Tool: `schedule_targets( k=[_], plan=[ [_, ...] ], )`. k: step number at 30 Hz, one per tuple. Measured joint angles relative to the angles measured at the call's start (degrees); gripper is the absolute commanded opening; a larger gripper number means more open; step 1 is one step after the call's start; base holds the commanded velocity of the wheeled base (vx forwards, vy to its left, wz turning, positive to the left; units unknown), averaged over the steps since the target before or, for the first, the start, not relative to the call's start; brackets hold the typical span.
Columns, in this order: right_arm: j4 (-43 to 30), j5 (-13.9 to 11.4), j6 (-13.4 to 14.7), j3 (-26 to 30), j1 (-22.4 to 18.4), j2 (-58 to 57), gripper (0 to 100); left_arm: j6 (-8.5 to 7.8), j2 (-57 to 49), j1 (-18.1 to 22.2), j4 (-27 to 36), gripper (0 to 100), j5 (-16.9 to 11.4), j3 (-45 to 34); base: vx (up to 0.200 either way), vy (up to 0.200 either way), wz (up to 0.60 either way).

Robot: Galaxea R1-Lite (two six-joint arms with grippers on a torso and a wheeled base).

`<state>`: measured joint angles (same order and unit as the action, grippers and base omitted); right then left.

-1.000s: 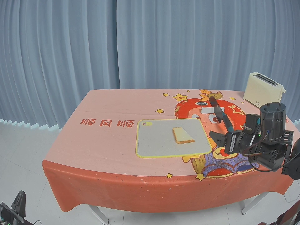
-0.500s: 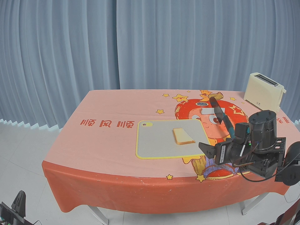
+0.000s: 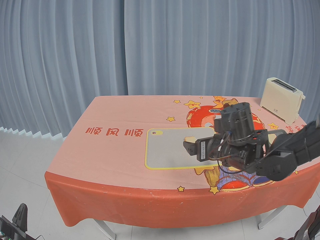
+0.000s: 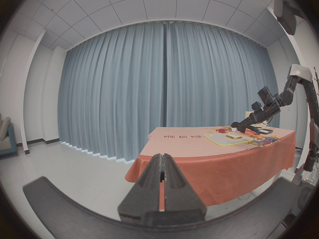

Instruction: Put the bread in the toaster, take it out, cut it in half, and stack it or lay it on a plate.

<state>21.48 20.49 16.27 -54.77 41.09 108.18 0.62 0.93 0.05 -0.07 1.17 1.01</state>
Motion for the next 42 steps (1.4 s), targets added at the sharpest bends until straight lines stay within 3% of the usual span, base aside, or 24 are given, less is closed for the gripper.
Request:
schedule_targets(
  k=[10,30,42],
  plan=[
    [-4.64,0.09,-0.33,-10.03,0.39,8.0,100,-0.02,0.0,0.02,0.0,0,-0.02,0.0,0.0,0.0,0.0],
    [-4.53,-0.09,0.52,-15.42,-0.88,15.12,100,0.16,0.0,0.02,0.0,0,0.02,0.0,0.0,0.0,0.0],
    [-4.57,0.11,0.52,-16.03,1.46,16.63,100,0.13,0.0,0.05,0.0,0,0.02,0.0,0.0,0.0,0.0]
  ],
)
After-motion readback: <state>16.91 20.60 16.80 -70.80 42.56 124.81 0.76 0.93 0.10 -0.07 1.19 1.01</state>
